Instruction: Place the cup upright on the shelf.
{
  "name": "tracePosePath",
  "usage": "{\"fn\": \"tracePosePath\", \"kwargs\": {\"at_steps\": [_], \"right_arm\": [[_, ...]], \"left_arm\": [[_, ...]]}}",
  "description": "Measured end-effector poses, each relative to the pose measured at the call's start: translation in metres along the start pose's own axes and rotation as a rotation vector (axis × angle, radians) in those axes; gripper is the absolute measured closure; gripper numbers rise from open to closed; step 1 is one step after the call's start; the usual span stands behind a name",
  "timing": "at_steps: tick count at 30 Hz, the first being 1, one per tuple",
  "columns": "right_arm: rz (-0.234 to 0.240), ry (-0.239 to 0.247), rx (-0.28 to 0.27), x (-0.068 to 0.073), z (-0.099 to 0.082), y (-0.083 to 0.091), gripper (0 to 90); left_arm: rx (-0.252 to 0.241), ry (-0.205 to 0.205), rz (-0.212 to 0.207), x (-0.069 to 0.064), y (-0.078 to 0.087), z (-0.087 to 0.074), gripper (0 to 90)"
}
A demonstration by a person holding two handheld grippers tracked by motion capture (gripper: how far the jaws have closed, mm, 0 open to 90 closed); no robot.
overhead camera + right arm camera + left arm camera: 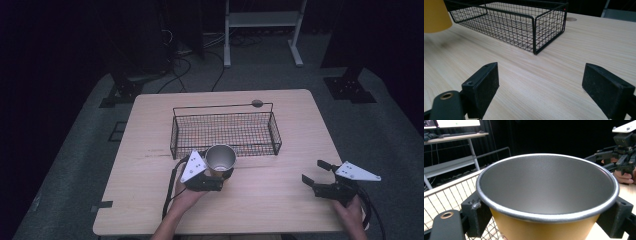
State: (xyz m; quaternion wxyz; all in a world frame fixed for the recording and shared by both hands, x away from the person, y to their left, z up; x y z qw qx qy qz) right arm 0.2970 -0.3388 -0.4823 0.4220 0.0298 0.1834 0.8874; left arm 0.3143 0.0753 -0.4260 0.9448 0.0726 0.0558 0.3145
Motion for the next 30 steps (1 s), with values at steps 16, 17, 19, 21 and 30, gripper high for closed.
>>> {"fn": "tracePosePath", "kwargs": {"at_steps": [16, 17, 19, 21, 30], "right_arm": [[0.003, -0.002, -0.001, 0.000, 0.000, 0.000, 13.0], [0.003, 0.001, -0.002, 0.000, 0.000, 0.000, 13.0], [0.002, 0.001, 0.000, 0.000, 0.000, 0.000, 13.0], [0.002, 0.000, -0.002, 0.000, 0.000, 0.000, 13.0], [0.004, 0.000, -0.005, 0.000, 0.000, 0.000, 13.0]], "left_arm": [[-0.012, -0.041, -0.029, 0.008, -0.003, 0.040, 13.5], [-0.012, -0.041, -0.029, 0.008, -0.003, 0.040, 13.5], [-0.007, -0.045, -0.032, 0.011, -0.005, 0.046, 13.5], [-0.003, -0.048, -0.033, 0.015, -0.007, 0.050, 13.5], [-0.009, -0.029, -0.031, 0.036, -0.016, 0.066, 13.5]]}}
Point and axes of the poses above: each handheld gripper's, and its own axes: y roughly backward along the jaws, z roughly out of its top, x roughly to its left, the point moved 2 cm from there along -y, roughly forward along the jaws, and after that the axes turned 9 degrees about y, right-handed, at the moved point
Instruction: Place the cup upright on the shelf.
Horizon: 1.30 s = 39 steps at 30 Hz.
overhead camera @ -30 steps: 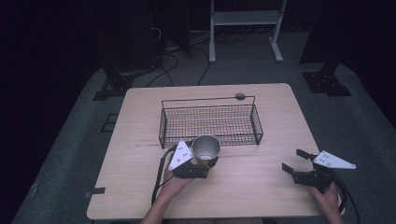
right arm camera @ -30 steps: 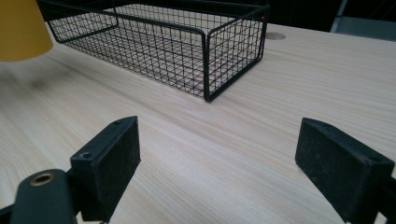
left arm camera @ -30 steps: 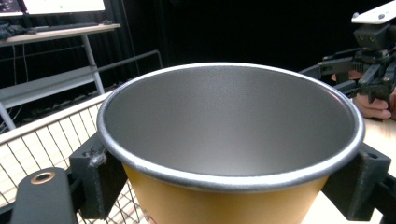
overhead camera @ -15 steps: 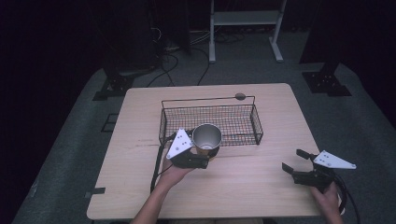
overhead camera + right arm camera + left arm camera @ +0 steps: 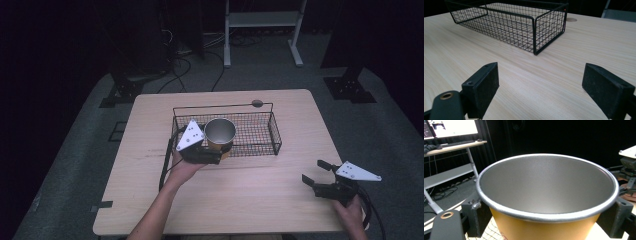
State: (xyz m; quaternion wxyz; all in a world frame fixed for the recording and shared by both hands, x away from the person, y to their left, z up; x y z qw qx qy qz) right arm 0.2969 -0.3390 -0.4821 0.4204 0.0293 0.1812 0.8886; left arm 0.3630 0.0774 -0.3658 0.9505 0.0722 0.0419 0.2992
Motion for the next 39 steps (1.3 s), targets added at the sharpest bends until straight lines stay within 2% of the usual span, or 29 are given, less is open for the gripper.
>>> {"fn": "tracePosePath", "kwargs": {"at_steps": [9, 13, 24, 29, 39], "right_arm": [[-0.001, 0.002, 0.001, 0.000, 0.000, 0.000, 13.0], [0.000, -0.001, -0.002, 0.000, 0.000, 0.000, 13.0], [0.001, 0.003, -0.001, 0.000, 0.000, 0.000, 13.0], [0.000, 0.001, -0.002, 0.000, 0.000, 0.000, 13.0], [0.002, 0.004, -0.003, 0.000, 0.000, 0.000, 13.0]], "left_arm": [[0.007, 0.028, -0.003, 0.017, -0.013, 0.009, 13.5], [0.021, 0.023, 0.006, 0.024, -0.018, 0.012, 13.5], [0.040, 0.056, 0.018, 0.044, -0.028, 0.010, 13.5], [0.052, 0.044, 0.016, 0.049, -0.033, 0.013, 13.5], [0.091, 0.059, 0.002, 0.066, -0.050, 0.010, 13.5]]}}
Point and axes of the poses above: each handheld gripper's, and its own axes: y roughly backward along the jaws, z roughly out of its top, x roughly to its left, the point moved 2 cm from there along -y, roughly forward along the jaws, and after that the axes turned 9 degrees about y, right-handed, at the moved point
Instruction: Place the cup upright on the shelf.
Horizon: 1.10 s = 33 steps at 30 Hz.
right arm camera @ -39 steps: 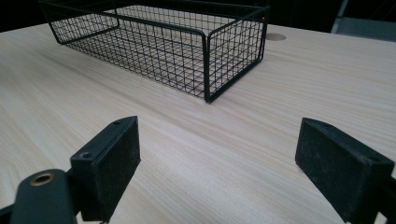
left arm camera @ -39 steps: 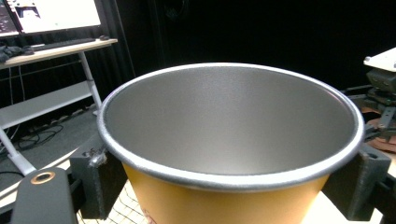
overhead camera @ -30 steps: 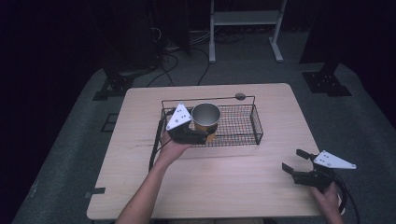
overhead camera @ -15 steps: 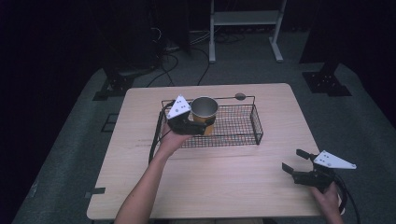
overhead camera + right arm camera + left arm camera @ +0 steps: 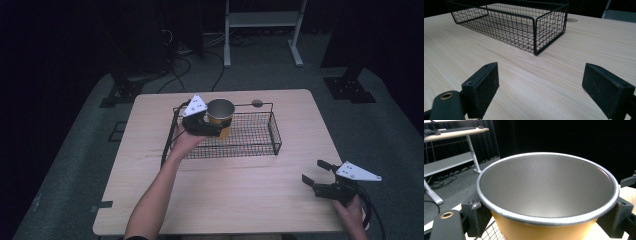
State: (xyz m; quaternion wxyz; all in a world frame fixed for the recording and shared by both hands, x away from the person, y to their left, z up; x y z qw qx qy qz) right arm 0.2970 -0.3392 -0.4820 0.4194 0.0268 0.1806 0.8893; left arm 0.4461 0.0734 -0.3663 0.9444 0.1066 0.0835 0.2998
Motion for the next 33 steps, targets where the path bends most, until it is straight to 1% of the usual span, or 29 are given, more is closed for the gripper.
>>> {"fn": "tracePosePath", "kwargs": {"at_steps": [3, 5, 7, 10, 14, 16, 18, 21, 24, 26, 29, 33], "right_arm": [[0.000, -0.002, -0.002, 0.000, 0.000, 0.000, 13.0], [0.001, -0.001, -0.002, 0.000, 0.000, 0.000, 13.0], [0.001, 0.000, 0.000, 0.000, 0.000, 0.000, 13.0], [0.001, -0.002, -0.003, 0.000, 0.000, 0.000, 13.0], [0.002, -0.002, -0.002, 0.000, 0.000, 0.000, 13.0], [0.001, -0.002, -0.002, 0.000, 0.000, 0.000, 13.0], [0.002, -0.003, -0.003, 0.000, 0.000, 0.000, 13.0], [0.002, -0.002, -0.003, 0.000, 0.000, 0.000, 13.0], [0.002, -0.002, -0.003, 0.000, 0.000, 0.000, 13.0], [0.003, -0.002, -0.004, 0.000, 0.000, 0.000, 13.0], [0.004, -0.001, -0.004, 0.000, 0.000, 0.001, 13.0], [0.004, -0.002, -0.005, 0.000, 0.000, 0.001, 13.0]], "left_arm": [[0.014, -0.004, -0.003, 0.004, -0.005, -0.001, 13.5], [0.014, -0.007, -0.001, 0.006, -0.008, -0.002, 13.5], [0.014, 0.004, -0.006, 0.008, -0.010, -0.004, 13.5], [0.028, 0.002, -0.001, 0.012, -0.014, -0.007, 13.5], [0.043, 0.014, 0.000, 0.018, -0.019, -0.013, 13.5], [0.075, 0.005, 0.001, 0.021, -0.023, -0.015, 13.4], [0.090, -0.002, 0.001, 0.023, -0.027, -0.015, 13.4], [0.096, -0.003, -0.009, 0.024, -0.033, -0.016, 13.4], [0.106, -0.013, -0.014, 0.025, -0.038, -0.018, 13.4], [0.113, -0.007, -0.020, 0.026, -0.041, -0.021, 13.4], [0.135, -0.014, -0.013, 0.028, -0.044, -0.025, 13.4], [0.150, -0.009, -0.014, 0.033, -0.046, -0.030, 13.3]]}}
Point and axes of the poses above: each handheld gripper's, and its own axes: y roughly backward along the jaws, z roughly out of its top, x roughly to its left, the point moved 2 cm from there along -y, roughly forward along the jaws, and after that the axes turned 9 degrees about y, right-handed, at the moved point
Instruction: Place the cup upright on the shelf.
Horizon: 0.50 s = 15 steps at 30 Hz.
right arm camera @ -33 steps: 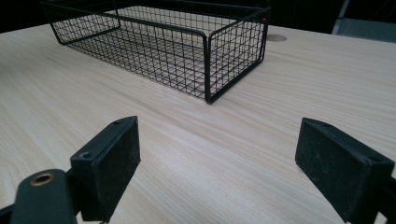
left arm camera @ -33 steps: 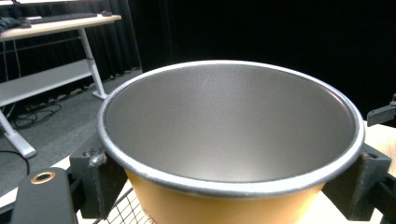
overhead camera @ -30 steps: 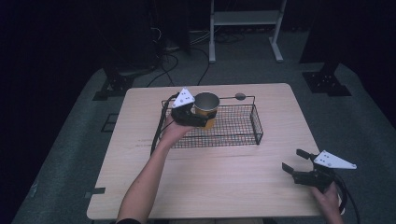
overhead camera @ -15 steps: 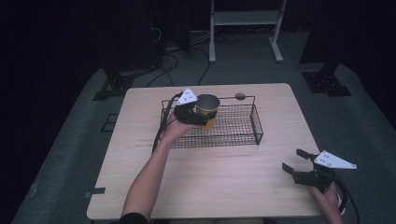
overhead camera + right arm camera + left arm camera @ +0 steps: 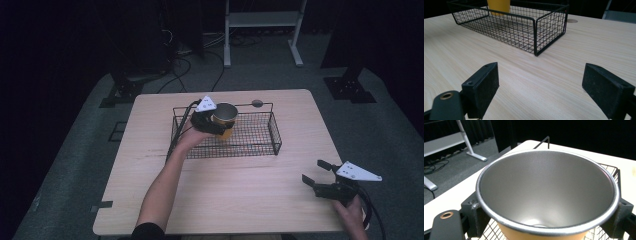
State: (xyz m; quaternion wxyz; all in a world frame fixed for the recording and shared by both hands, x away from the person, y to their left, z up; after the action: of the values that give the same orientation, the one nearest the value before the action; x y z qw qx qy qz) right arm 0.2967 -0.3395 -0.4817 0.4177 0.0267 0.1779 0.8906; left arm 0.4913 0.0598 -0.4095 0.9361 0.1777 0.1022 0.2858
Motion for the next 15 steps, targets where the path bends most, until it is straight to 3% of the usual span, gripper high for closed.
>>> {"fn": "tracePosePath", "kwargs": {"at_steps": [5, 7, 15], "right_arm": [[-0.001, 0.001, 0.001, 0.000, 0.000, 0.000, 13.0], [-0.001, 0.000, 0.001, 0.000, 0.000, 0.000, 13.0], [0.000, 0.000, 0.000, 0.000, 0.000, 0.000, 13.0]], "left_arm": [[0.016, -0.003, 0.002, 0.004, -0.003, -0.004, 13.3], [0.050, -0.011, -0.006, 0.006, -0.006, -0.005, 13.2], [0.095, -0.044, -0.024, 0.002, -0.016, -0.003, 13.1]]}}
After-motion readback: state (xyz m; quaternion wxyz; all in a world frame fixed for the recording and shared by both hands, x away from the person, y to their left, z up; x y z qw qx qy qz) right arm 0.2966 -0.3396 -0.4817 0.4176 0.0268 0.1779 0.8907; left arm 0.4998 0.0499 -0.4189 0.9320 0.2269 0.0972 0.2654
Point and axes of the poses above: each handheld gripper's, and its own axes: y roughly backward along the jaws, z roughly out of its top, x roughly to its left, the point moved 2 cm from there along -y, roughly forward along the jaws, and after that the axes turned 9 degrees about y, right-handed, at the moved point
